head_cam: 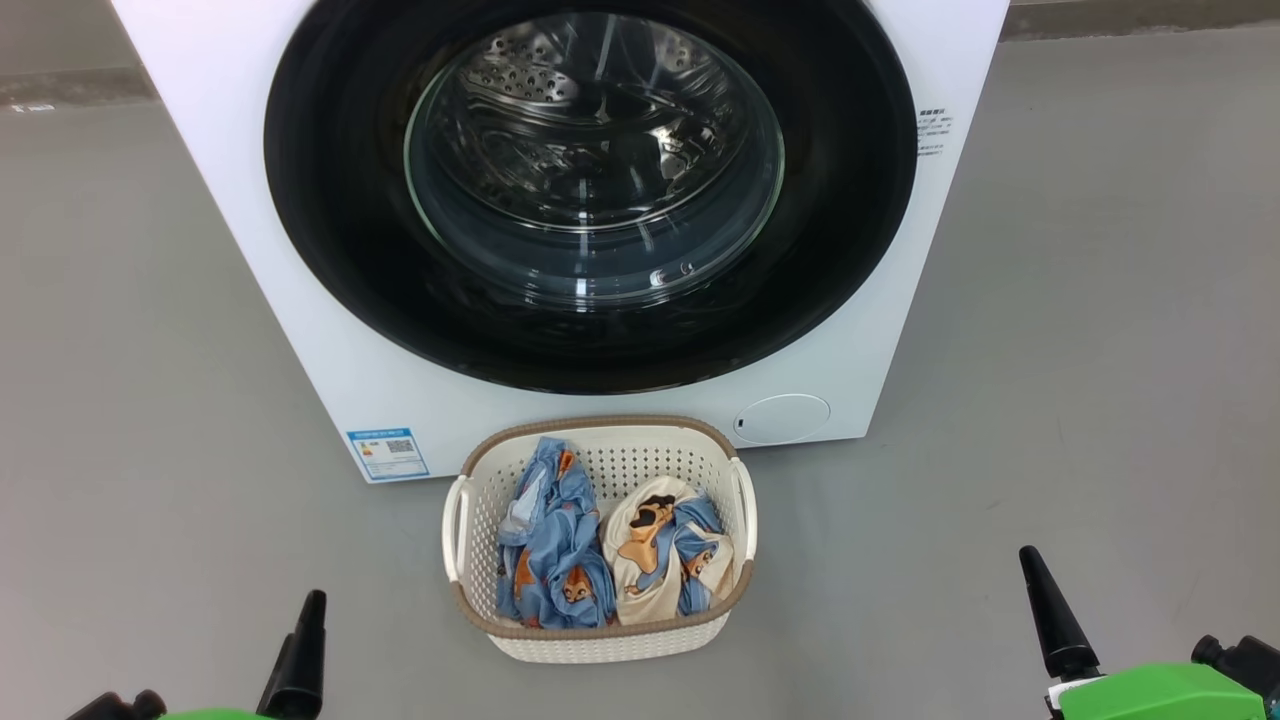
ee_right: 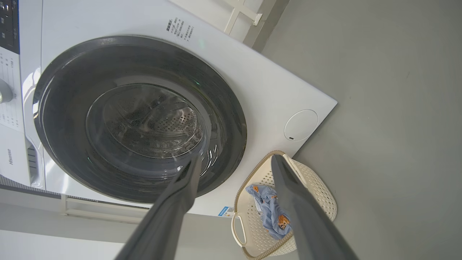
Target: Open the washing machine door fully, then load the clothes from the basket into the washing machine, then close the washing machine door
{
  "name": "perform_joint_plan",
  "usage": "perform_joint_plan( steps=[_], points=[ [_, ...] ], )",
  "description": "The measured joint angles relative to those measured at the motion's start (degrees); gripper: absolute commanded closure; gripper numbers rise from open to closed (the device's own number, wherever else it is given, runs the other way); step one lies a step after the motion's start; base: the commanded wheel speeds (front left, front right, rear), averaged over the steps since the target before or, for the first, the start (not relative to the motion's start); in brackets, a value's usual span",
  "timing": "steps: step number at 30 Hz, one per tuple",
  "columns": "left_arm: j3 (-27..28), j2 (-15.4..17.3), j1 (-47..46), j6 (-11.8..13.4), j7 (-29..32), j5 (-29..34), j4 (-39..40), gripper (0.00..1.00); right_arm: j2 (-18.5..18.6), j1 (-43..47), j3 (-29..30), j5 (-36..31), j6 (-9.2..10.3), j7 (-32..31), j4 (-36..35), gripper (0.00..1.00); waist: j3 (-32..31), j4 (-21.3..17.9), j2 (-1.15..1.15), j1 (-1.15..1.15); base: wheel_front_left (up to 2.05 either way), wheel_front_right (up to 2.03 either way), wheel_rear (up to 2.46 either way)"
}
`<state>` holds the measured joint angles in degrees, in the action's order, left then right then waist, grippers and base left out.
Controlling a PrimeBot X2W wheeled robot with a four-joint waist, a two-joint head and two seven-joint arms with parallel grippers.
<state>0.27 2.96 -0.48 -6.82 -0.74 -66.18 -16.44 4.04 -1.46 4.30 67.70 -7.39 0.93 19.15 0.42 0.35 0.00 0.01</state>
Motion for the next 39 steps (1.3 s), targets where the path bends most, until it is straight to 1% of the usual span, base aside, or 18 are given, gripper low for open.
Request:
perform_joint_plan(
  steps=[1,9,17,38,39],
  points=[
    [0.0,0.0,0.0,0.0,0.0,0.0,0.0,0.0,0.0,0.0,0.0,0.0,0.0,0.0,0.0,0.0,0.0,0.0,0.0,0.0,0.0,0.0,0.0],
    [-0.9,0.5,0.0,0.0,-1.2,8.3,0.0,0.0,0.5,-0.2,-0.3,-7.2,0.0,0.9,1.1,0.0,0.0,0.0,0.0,0.0,0.0,0.0,0.0],
    [-1.6,1.2,0.0,0.0,-2.6,15.6,0.0,0.0,0.5,-1.0,-0.3,-12.9,0.0,2.3,1.3,0.0,0.0,0.0,0.0,0.0,0.0,0.0,0.0],
    [-3.3,2.5,0.0,0.0,-5.9,31.0,1.0,0.0,1.5,-1.0,-1.1,-27.2,0.0,5.3,1.4,0.0,0.2,-0.1,0.0,0.0,0.0,0.0,0.0],
    [-3.4,2.6,0.0,0.0,-6.4,32.5,1.0,0.0,1.6,-1.0,-1.3,-28.8,0.0,5.7,1.4,0.0,0.3,-0.1,0.0,0.0,0.0,0.0,0.0]
  ],
)
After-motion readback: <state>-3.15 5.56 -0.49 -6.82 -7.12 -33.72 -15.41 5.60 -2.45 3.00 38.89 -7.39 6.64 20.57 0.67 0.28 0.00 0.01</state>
